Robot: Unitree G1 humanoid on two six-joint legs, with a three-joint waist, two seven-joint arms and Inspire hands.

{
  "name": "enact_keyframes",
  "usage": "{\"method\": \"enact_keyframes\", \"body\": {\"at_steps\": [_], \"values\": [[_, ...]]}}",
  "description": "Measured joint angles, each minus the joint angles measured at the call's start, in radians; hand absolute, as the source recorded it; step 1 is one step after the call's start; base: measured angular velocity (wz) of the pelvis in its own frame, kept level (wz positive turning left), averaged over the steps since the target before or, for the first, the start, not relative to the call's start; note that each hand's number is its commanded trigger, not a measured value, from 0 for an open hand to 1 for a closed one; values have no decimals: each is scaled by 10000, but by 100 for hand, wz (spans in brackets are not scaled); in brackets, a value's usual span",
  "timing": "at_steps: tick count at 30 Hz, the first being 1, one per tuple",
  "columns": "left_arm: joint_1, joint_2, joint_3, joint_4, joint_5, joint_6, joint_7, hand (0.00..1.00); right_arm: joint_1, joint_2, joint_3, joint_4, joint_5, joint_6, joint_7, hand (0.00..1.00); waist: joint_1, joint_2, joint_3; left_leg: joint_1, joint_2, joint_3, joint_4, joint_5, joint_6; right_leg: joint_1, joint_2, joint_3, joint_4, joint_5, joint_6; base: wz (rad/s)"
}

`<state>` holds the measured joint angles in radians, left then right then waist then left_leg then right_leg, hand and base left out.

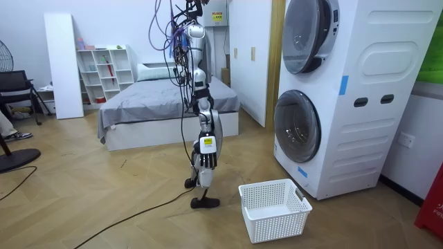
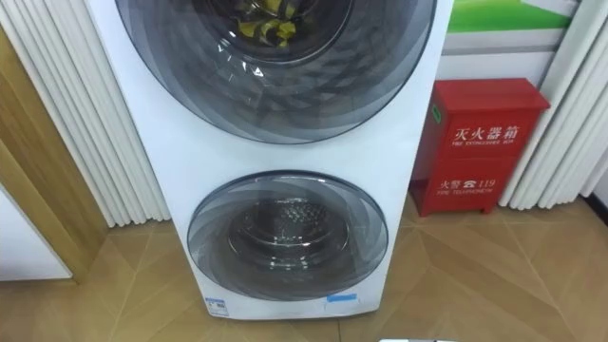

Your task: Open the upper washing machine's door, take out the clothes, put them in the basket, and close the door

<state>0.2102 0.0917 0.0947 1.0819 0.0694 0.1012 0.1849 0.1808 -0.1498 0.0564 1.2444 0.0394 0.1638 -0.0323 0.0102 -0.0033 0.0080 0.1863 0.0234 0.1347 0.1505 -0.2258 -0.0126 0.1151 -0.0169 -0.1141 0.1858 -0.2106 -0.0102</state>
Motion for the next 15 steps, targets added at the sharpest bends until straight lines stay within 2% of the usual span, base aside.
{"method": "enact_keyframes", "body": {"at_steps": [15], "values": [[-60,1,1,2,15,-2,-41,0,-35,-79,-6,-2,79,-34,0,0,15,39,-7,-13,4,2,0,0,0,41,-8,-104,-27,0,0,2]]}}
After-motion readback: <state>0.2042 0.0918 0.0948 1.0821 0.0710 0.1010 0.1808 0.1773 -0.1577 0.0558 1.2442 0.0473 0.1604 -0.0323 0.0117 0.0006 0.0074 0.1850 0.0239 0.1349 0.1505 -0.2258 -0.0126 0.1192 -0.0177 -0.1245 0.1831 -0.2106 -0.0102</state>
